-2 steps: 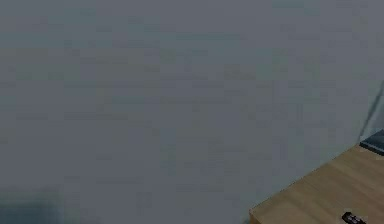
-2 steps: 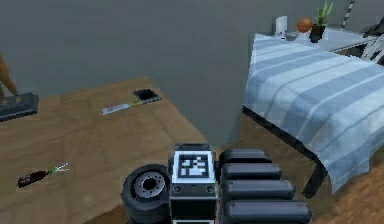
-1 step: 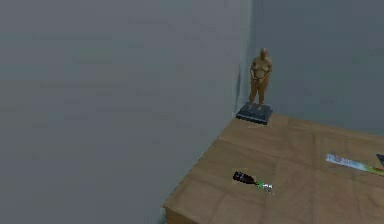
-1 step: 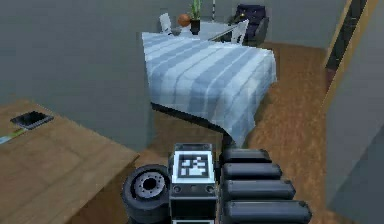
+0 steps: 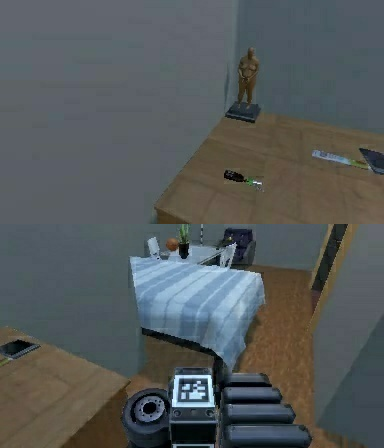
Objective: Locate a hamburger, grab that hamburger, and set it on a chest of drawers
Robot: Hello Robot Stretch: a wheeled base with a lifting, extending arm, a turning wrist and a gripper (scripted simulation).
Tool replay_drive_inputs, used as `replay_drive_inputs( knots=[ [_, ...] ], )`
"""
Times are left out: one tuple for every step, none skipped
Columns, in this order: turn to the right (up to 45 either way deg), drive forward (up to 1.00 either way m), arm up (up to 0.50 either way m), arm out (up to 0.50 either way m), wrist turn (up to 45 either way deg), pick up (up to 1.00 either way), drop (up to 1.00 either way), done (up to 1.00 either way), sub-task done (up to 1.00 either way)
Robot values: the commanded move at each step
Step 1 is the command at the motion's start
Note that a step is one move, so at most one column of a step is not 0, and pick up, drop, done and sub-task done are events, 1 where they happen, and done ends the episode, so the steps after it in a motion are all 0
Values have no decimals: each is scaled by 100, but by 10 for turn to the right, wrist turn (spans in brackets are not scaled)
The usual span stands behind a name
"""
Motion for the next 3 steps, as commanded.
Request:
replay_drive_inputs(
  knots=[
    [-270,0,0,0,0,0,0,0,0],
    [0,0,0,48,0,0,0,0,0],
    [0,0,0,0,390,0,0,0,0]
  ],
)
